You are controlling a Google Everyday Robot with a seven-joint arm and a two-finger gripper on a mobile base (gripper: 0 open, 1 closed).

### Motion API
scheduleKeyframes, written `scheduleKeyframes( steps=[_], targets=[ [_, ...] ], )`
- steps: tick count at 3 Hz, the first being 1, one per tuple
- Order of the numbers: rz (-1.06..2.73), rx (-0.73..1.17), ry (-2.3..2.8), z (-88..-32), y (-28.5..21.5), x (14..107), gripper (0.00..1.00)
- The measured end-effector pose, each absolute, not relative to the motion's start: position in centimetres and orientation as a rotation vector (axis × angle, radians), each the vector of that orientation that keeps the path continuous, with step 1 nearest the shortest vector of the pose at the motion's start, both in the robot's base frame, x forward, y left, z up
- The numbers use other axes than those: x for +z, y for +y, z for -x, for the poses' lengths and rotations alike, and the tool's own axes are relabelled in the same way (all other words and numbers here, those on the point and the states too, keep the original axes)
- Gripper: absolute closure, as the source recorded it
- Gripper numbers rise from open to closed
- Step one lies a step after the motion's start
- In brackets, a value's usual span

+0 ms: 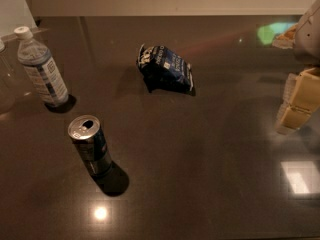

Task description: Pick blue chip bag

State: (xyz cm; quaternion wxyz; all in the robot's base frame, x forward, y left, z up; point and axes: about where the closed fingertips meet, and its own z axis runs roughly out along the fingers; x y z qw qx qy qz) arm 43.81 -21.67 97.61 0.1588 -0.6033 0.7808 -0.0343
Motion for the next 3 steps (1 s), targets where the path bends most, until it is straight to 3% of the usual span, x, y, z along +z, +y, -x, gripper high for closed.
scheduleKeyframes(
  steps=[3],
  targets=[
    [1.634,-0.052,2.158,-48.2,-19.6,98.3,0.00]
  ],
)
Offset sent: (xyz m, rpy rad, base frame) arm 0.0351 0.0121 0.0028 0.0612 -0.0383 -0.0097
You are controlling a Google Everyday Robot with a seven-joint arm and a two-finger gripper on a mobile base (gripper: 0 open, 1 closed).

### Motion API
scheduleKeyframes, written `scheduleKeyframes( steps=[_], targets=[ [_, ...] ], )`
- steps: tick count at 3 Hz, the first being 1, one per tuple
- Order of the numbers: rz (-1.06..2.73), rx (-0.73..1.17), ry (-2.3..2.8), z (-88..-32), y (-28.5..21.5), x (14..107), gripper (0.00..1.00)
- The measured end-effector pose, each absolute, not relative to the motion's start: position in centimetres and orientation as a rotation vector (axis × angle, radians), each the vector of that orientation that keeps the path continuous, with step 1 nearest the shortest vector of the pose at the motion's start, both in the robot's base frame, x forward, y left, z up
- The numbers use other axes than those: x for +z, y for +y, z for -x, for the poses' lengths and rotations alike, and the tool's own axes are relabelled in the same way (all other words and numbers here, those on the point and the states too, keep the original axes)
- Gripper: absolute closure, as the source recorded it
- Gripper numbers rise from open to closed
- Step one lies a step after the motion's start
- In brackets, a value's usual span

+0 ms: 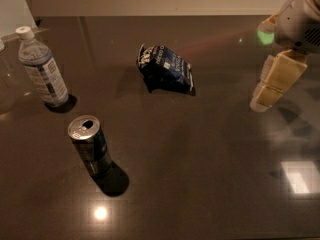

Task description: Pick blue chip bag

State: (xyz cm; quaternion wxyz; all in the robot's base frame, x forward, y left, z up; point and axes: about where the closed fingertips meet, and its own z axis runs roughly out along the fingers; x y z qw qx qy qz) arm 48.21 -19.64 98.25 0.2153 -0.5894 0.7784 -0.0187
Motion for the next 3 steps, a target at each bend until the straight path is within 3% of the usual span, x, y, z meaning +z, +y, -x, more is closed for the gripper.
scheduleKeyframes(
  steps=[3],
  targets=[
    [1.499,-0.016,2.001,-58.9,-14.2,96.2,0.00]
  ],
)
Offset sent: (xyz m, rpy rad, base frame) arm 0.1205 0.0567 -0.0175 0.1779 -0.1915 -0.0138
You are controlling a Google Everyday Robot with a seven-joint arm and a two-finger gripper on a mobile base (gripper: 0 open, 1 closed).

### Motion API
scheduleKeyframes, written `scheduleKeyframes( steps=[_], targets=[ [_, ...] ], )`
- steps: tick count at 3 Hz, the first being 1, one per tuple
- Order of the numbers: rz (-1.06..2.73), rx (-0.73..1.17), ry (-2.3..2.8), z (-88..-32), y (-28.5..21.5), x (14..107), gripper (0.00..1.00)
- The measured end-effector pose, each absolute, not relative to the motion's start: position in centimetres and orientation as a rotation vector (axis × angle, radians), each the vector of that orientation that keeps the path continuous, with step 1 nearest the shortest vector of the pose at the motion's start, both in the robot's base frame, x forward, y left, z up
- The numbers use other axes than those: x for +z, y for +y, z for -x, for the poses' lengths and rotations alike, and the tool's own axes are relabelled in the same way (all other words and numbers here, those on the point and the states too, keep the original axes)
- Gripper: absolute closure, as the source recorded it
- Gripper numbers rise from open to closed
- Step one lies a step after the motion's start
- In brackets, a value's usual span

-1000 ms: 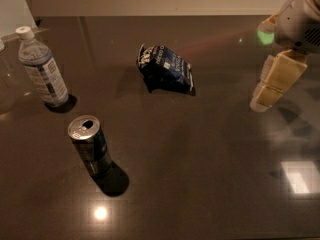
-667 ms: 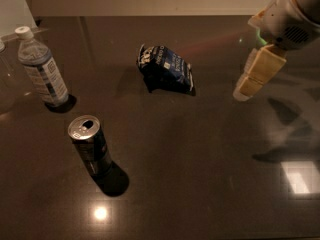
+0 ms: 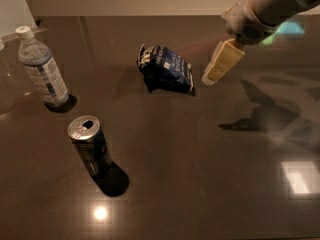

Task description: Pick blue chip bag

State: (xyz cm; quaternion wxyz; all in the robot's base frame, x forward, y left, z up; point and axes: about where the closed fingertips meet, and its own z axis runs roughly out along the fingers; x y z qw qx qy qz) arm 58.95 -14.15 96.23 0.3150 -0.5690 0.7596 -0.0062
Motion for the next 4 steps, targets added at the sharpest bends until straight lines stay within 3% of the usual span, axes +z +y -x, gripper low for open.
scheduleKeyframes(
  steps=[4],
  targets=[
    [1.547,0.222,2.016,-68.5,-5.6,87.9,0.00]
  ],
)
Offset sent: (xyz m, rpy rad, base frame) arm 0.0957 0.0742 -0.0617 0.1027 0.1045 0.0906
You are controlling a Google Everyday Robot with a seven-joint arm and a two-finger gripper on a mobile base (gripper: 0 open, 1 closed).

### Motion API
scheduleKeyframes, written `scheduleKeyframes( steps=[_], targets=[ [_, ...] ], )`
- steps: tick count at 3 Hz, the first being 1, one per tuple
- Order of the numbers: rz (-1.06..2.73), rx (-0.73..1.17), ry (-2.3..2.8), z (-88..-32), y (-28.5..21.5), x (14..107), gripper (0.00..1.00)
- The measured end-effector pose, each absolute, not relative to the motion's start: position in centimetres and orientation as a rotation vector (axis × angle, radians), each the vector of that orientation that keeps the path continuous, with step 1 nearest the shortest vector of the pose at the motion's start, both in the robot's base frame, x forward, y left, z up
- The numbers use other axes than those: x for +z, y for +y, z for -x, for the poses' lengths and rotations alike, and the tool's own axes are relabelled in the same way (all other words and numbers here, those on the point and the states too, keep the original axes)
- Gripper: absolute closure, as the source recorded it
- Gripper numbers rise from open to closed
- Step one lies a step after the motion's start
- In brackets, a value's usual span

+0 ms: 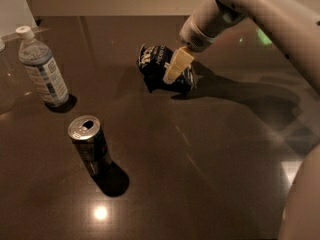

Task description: Pick blue chip bag

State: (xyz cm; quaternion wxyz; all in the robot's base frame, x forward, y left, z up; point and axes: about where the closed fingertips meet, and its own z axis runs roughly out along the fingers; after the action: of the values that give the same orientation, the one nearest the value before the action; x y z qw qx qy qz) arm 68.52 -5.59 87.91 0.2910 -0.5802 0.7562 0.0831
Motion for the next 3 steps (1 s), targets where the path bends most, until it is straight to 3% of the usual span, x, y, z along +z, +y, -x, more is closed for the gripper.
scheduleKeyframes(
  steps=[1,3],
  targets=[
    [1.571,0.280,2.040,-68.8,-4.2,86.3,0.00],
    [1.601,0.367,2.073,-67.0,-3.5,86.7,0.42]
  ],
)
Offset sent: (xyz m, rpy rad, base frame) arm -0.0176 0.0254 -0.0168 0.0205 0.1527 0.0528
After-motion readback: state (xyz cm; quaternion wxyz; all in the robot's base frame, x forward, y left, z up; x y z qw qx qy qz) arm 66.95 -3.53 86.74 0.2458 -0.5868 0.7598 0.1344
